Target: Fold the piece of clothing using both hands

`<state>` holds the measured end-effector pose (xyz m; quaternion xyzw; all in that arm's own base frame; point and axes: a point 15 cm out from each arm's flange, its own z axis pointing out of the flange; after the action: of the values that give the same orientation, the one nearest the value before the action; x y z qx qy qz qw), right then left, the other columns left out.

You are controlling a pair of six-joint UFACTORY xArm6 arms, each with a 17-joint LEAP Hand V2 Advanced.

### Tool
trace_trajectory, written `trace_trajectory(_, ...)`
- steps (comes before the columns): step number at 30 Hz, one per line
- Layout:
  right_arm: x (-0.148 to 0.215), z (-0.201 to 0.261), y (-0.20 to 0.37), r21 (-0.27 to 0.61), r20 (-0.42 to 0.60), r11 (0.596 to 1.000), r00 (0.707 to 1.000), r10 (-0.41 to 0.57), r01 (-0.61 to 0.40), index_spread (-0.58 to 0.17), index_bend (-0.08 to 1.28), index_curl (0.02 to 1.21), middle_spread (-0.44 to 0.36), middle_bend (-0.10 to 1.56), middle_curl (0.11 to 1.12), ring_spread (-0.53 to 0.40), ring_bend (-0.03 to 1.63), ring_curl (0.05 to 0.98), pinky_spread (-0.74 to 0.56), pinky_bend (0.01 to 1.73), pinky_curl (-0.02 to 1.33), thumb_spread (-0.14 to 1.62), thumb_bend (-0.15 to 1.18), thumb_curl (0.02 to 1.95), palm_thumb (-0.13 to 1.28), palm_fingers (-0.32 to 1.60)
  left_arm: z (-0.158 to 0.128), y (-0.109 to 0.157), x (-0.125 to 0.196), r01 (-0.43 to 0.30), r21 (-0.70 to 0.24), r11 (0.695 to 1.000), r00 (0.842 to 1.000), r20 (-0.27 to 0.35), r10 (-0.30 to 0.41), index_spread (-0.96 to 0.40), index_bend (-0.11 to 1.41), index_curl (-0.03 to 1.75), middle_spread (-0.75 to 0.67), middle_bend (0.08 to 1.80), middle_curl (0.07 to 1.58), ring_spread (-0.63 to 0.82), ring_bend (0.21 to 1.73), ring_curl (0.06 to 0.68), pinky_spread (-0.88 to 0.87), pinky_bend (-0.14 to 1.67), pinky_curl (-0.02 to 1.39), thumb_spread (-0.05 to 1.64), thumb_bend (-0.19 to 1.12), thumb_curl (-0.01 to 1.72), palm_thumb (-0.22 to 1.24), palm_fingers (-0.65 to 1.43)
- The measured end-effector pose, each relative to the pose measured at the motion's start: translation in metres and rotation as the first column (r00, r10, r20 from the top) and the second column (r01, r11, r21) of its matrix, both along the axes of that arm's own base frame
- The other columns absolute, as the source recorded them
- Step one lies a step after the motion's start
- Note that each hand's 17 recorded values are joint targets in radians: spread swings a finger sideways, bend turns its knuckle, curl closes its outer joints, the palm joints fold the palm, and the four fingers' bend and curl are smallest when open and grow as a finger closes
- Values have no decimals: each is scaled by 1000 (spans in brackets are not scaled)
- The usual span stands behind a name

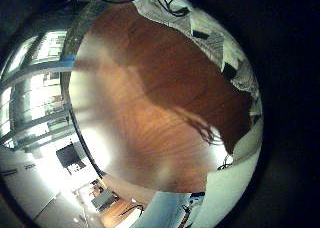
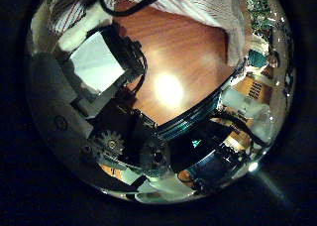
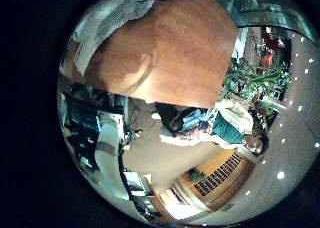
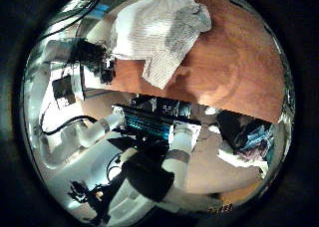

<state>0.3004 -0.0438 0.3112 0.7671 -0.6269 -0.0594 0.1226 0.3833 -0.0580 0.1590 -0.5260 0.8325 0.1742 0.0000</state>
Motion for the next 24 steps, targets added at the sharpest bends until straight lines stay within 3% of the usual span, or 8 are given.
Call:
trace_trajectory(5,4,-24,15,6,-73,999,997,32,-32,-338,144,267,-73,318,375,-59,709,272,264,573,230,1250,-6,216,248,332,15,-2,1,7,-6,1000,1000,-28,-7,-457,338,685,-504,820,802,-504,1128,423,-642,734,448,1143,20,485,806,998)
trace_trajectory(10,8,-47,45,78,-128,996,990,59,-49,-339,152,264,-107,366,393,-111,759,285,218,577,221,1242,6,237,344,344,30,-5,-8,18,-12,1000,995,-98,-19,-530,357,798,-545,847,855,-510,1163,454,-683,768,482,1152,-6,517,808,961)
trace_trajectory(15,19,-68,71,99,-122,988,984,131,-120,-349,133,257,-128,379,404,-164,814,303,169,604,220,1217,-8,251,399,311,44,-15,-9,26,-33,999,991,-133,-31,-579,352,905,-569,865,897,-509,1190,476,-702,791,510,1162,-10,540,810,925)
trace_trajectory(19,-1,-112,78,102,-162,984,973,162,-147,-351,164,269,-136,365,404,-148,746,295,143,646,232,1176,-17,259,411,207,48,-11,-10,23,-26,999,990,-140,-26,-607,339,983,-582,875,922,-507,1207,489,-709,805,530,1165,-11,553,808,904)
trace_trajectory(24,5,-143,92,89,-112,974,970,218,-209,-348,175,283,-121,338,393,-99,662,266,157,638,227,1112,-24,274,428,151,47,-8,-12,18,-24,1000,989,-148,-21,-632,321,1068,-593,886,948,-502,1228,502,-706,805,553,1170,-12,564,794,880)
